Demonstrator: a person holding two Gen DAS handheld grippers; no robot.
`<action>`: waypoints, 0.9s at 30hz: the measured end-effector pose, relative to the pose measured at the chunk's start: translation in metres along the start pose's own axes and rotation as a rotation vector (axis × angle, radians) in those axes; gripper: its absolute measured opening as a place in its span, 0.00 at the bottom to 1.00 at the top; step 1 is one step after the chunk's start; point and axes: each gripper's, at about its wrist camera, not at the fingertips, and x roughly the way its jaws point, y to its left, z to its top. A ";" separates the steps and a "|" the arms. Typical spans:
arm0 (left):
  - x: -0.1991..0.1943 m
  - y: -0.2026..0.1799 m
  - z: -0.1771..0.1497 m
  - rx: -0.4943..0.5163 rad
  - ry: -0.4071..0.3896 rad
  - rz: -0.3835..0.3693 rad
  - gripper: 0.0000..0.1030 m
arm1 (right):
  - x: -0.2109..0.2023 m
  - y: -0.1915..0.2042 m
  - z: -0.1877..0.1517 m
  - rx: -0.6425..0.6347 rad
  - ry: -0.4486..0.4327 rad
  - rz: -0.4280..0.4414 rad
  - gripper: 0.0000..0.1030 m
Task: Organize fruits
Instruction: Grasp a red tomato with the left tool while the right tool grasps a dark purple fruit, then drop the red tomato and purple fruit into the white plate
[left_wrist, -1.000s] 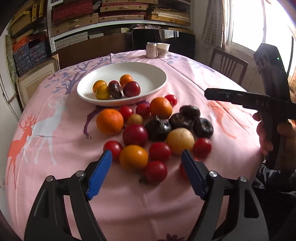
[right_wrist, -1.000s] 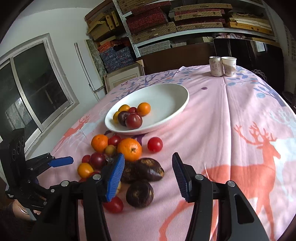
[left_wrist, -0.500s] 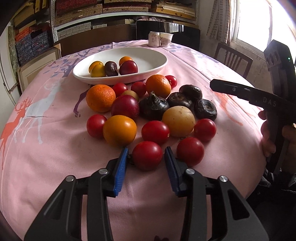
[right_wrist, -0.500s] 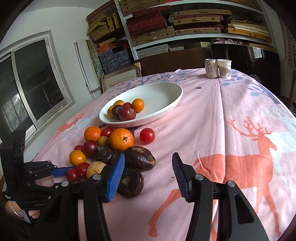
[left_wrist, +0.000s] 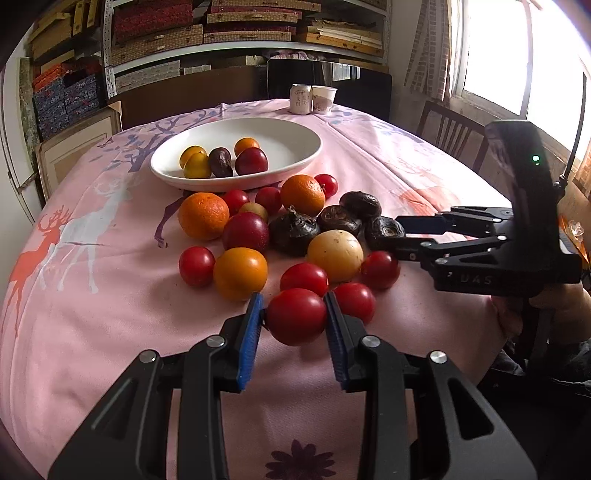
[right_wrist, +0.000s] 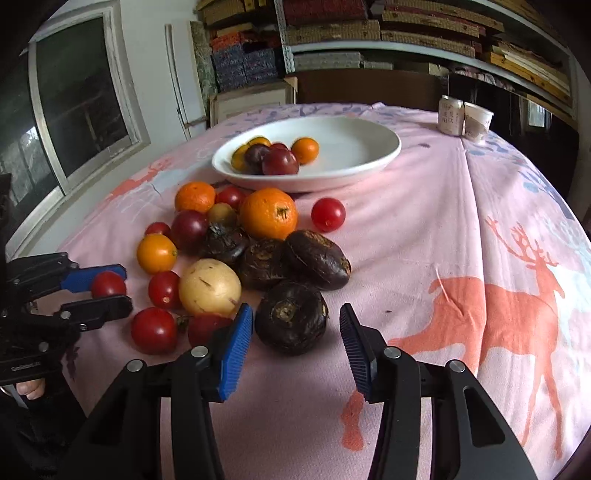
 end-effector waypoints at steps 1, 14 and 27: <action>-0.001 0.000 0.000 -0.002 -0.002 0.004 0.31 | 0.000 -0.002 0.001 0.015 0.005 0.019 0.39; -0.007 0.010 0.017 -0.029 -0.041 -0.001 0.32 | -0.043 -0.027 0.021 0.128 -0.146 0.109 0.39; 0.056 0.035 0.155 -0.013 -0.096 0.074 0.32 | 0.009 -0.060 0.138 0.203 -0.134 0.119 0.39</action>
